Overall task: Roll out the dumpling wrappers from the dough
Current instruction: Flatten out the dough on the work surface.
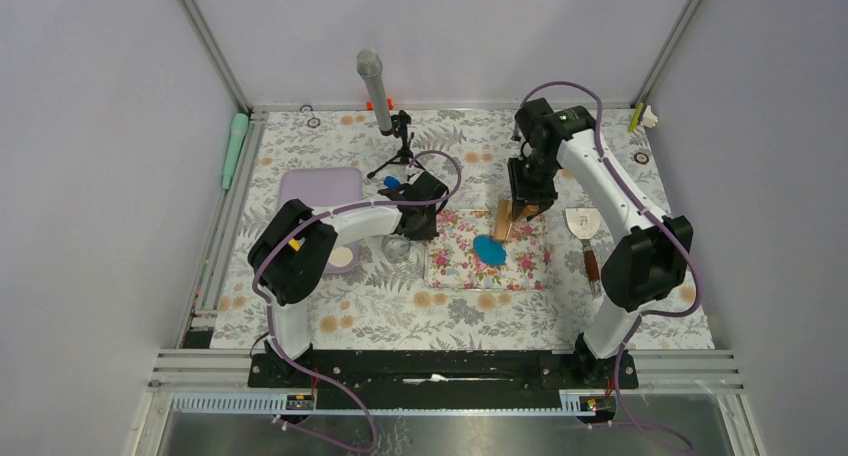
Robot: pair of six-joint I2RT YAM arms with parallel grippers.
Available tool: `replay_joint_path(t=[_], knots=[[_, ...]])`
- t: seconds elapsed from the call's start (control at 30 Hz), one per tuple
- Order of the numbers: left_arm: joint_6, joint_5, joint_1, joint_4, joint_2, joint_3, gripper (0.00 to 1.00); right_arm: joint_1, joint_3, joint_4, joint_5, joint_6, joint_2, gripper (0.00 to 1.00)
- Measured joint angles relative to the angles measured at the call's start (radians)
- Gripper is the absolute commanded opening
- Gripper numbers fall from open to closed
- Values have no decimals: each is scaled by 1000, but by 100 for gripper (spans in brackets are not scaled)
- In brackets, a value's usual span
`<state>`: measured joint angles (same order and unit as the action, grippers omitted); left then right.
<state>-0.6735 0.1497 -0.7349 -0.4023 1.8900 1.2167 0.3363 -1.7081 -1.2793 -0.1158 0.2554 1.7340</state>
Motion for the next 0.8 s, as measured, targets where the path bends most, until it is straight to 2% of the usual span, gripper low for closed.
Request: replay_joint_path(t=[0.27, 0.6, 0.8], knots=[[0, 0, 0, -1, 0, 0, 0, 92, 15, -23, 0, -17, 30, 0], [1, -2, 0, -10, -2, 0, 0, 90, 91, -17, -77, -32, 46, 0], [3, -4, 0, -10, -2, 0, 0, 89, 121, 5, -47, -21, 76, 0]])
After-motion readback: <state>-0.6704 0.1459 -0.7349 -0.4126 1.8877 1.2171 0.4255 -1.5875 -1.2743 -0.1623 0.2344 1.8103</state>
